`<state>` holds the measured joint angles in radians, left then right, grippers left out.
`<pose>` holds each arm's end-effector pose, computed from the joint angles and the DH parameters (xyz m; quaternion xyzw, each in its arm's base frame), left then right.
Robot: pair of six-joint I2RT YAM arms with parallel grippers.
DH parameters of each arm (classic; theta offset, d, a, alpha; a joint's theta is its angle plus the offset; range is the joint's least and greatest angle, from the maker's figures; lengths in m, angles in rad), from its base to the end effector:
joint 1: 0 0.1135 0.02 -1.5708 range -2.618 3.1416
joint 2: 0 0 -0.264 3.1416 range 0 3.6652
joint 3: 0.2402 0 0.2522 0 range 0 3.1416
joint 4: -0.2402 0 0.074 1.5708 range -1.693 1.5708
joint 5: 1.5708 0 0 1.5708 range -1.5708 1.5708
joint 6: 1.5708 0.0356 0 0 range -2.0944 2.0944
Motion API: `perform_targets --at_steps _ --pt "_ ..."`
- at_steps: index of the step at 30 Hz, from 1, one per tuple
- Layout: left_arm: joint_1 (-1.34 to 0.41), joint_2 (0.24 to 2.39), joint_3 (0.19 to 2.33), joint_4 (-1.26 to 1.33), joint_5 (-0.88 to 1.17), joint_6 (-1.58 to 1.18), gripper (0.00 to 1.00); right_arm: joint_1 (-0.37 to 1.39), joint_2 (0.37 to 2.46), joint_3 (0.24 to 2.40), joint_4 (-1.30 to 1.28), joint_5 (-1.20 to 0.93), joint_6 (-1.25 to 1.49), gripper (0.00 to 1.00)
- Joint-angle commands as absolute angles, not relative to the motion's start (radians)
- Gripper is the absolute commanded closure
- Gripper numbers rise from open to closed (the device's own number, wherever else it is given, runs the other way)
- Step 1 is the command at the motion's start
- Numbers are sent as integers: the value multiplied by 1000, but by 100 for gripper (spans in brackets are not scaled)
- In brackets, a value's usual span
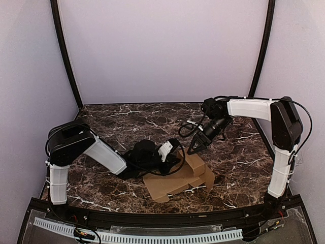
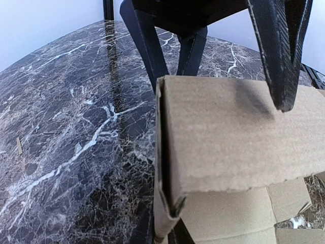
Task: Fold the paper box
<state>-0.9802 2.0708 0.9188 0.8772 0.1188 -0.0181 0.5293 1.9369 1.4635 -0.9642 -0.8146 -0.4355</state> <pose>0.2227 -0.3398 0.1161 0.4000 0.6890 -0.3300 0.5064 0.3088 0.2107 0.2042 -0.4484 0.7994 0.3977 0.0425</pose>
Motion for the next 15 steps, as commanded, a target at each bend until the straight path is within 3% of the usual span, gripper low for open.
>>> perform_targets --at_steps 1,5,11,13,15 --pt "-983 2089 938 962 84 -6 92 539 1921 1453 -967 -869 -446 38" --pt "-983 2099 930 1003 28 -6 99 540 1925 1449 -978 -891 -447 38" --pt "-983 2082 898 1020 -120 -14 99 522 1923 1432 -1002 -938 -438 34" --pt "-984 2077 893 1028 -156 -35 99 516 1929 1416 -1010 -961 -434 29" --pt "-985 2076 891 1037 -168 -55 99 513 1949 1413 -1049 -988 -453 18"
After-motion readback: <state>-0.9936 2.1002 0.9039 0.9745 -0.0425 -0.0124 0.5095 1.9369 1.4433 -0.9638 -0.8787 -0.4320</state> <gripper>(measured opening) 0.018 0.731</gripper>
